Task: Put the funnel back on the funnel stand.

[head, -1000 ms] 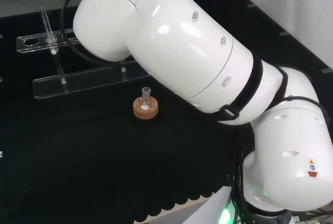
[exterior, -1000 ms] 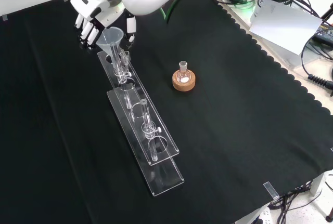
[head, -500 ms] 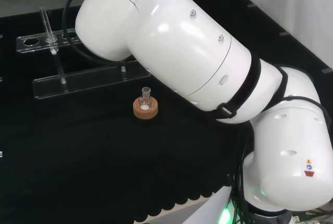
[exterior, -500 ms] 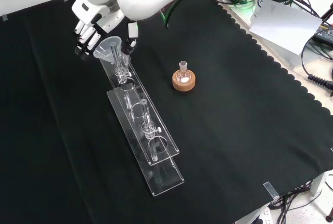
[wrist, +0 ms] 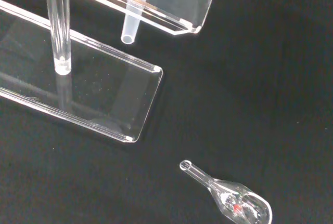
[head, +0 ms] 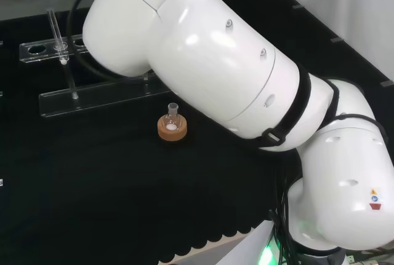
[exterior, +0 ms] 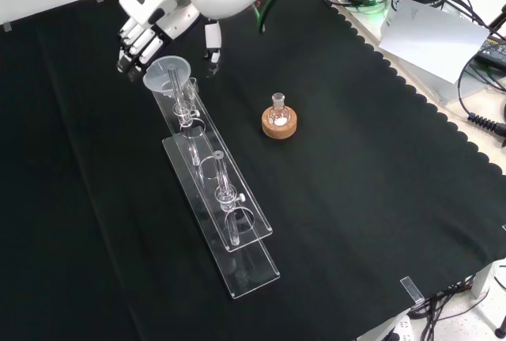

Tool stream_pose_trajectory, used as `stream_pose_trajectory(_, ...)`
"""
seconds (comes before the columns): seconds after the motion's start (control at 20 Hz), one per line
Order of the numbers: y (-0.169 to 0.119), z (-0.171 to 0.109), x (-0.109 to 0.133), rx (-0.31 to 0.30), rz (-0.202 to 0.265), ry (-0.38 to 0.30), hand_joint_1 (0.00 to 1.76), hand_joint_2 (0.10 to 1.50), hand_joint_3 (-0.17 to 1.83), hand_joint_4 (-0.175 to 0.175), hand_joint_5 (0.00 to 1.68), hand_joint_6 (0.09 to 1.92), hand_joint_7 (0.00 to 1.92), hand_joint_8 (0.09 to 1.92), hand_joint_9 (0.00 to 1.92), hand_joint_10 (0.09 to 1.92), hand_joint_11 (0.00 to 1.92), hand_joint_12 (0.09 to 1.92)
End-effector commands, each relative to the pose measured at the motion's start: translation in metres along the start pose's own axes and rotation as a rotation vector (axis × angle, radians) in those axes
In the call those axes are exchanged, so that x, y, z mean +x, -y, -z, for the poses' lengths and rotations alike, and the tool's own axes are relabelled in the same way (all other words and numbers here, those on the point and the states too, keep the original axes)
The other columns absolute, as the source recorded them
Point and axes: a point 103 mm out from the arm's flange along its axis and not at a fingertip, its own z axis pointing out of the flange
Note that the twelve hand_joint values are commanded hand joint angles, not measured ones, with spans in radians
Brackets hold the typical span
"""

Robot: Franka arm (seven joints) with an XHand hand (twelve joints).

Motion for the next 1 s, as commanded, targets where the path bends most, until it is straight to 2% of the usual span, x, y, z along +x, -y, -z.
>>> stream_pose_trajectory(0.05, 0.065, 0.022, -0.008, -0.106, -0.047, -0.066, 0.58, 0.69, 0.31, -0.080, 0.04, 0.09, 0.05, 0.09, 0.05, 0.77, 0.06, 1.51)
stream_pose_trajectory(0.25, 0.097, 0.030, -0.007, -0.153, -0.072, -0.076, 0.59, 0.71, 0.29, -0.085, 0.09, 0.09, 0.11, 0.09, 0.13, 0.77, 0.10, 1.49)
stream_pose_trajectory(0.55, 0.140, 0.028, 0.000, -0.237, -0.122, -0.083, 0.62, 0.78, 0.32, -0.083, 0.22, 0.09, 0.05, 0.60, 0.29, 0.72, 0.18, 1.46)
stream_pose_trajectory(1.0, 0.194, 0.017, 0.000, -0.236, -0.194, -0.105, 0.64, 0.81, 0.38, -0.079, 0.36, 0.09, 0.17, 0.71, 0.42, 0.70, 0.25, 1.43)
